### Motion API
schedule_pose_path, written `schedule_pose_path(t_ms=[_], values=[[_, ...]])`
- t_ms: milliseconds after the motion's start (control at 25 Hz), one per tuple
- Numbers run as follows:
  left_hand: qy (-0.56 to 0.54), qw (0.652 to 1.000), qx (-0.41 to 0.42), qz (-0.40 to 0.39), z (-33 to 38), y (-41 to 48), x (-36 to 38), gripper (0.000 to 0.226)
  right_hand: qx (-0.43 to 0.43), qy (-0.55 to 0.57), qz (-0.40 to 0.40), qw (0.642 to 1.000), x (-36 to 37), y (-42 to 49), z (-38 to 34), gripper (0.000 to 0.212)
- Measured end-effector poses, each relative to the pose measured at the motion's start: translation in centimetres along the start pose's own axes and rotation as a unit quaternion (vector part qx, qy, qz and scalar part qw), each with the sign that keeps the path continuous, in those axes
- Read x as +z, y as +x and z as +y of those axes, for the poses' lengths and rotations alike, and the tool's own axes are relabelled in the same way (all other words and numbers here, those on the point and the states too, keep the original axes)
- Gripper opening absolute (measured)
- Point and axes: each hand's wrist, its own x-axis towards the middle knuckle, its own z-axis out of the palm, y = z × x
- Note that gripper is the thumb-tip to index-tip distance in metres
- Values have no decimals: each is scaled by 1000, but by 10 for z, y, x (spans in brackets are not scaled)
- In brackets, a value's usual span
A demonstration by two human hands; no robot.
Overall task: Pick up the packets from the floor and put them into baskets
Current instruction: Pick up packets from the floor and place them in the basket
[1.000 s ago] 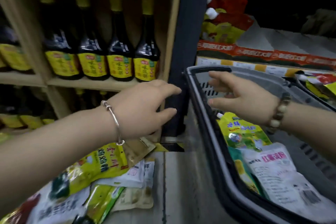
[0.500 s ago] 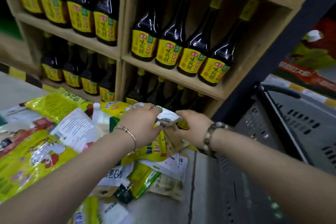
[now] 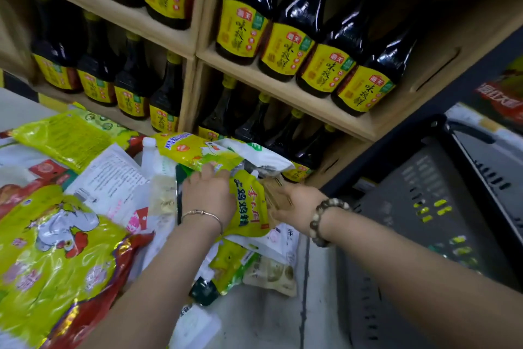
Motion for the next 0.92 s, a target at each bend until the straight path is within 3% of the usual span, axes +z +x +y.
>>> schedule_pose_path(t_ms=[120,240,280,320,400,440,480,600,640,680,800,840,880,920], values=[[-32,996,20,83,11,-1,10,41,23,12,-8,1000,5,2,7,53],[-164,980,-57,94,0,6,10,43,20,29,-20,999,13,9,6,5],[-257,956,-113,85,-7,9,6,45,30,49,-24,998,17,16,5,8],[-345,922,-161,76,-15,11,4,47,46,71,-22,996,22,28,5,28],[-403,893,-192,55,-27,11,0,54,89,196,-2,976,33,56,0,58],[-401,897,-180,38,-31,10,-2,58,122,304,4,945,37,71,-8,64],[-407,898,-167,22,-33,8,-2,61,161,435,-7,886,41,87,-19,64],[-494,849,-186,-21,-42,1,0,63,210,733,-111,638,39,119,-50,55],[-519,830,-204,-27,-46,0,-1,60,188,771,-140,592,40,130,-56,47],[-539,813,-218,-32,-49,0,-3,56,157,783,-142,585,41,140,-63,39],[-585,777,-231,-43,-50,-1,-14,44,140,728,-71,667,45,163,-71,23],[-588,774,-230,-49,-51,-2,-17,45,151,716,-65,679,49,163,-69,22],[-597,765,-234,-55,-52,-3,-19,46,165,725,-64,665,53,161,-66,19],[-616,745,-248,-64,-54,-5,-21,44,170,756,-62,629,58,154,-63,15]])
